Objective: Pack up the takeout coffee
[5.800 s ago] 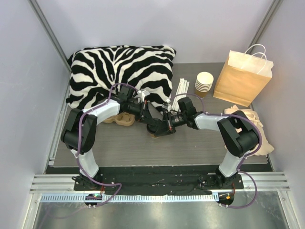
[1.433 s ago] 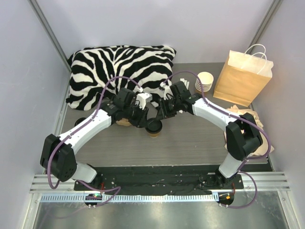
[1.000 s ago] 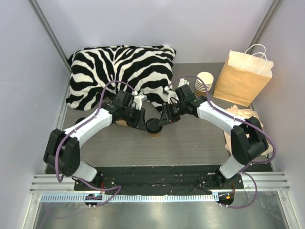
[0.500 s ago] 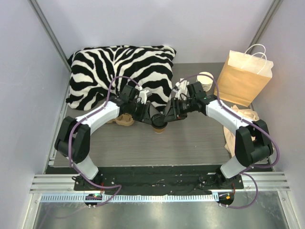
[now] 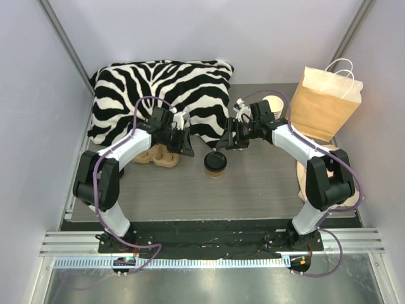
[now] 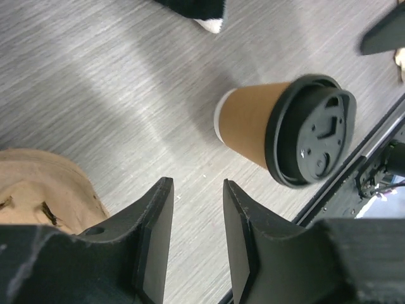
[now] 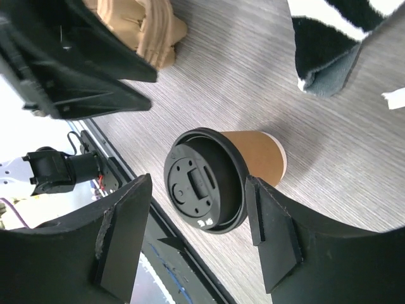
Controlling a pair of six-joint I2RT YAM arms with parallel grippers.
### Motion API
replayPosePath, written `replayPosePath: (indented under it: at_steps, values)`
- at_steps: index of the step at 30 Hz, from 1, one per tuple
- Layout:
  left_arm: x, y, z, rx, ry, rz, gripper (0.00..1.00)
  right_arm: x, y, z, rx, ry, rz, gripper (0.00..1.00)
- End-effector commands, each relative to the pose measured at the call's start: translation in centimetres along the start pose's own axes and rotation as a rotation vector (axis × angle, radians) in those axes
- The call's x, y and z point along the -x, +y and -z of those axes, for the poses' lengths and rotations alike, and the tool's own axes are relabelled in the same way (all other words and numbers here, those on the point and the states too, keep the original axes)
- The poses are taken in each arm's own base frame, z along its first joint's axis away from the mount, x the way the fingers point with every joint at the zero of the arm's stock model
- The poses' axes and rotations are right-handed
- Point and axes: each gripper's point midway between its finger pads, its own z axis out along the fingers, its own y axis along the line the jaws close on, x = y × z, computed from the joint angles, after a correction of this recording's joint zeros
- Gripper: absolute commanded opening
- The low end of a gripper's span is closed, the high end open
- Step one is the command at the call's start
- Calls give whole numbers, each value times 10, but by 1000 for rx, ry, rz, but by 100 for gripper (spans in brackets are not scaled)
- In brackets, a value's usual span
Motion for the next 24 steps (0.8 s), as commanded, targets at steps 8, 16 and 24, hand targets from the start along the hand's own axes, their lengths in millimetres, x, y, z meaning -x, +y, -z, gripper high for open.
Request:
replayPosePath:
  at_steps: [8, 16, 24]
  values:
    - [-9, -27, 24, -74, -35, -18, 42, -32, 4, -5, 83, 40, -143, 69]
    - [-17, -30, 26, -87, -29, 3, 42, -55, 26, 0, 139, 73, -173, 70]
    - [-16, -35, 30, -102, -34, 9, 43, -71, 47, -10, 200, 110, -185, 70]
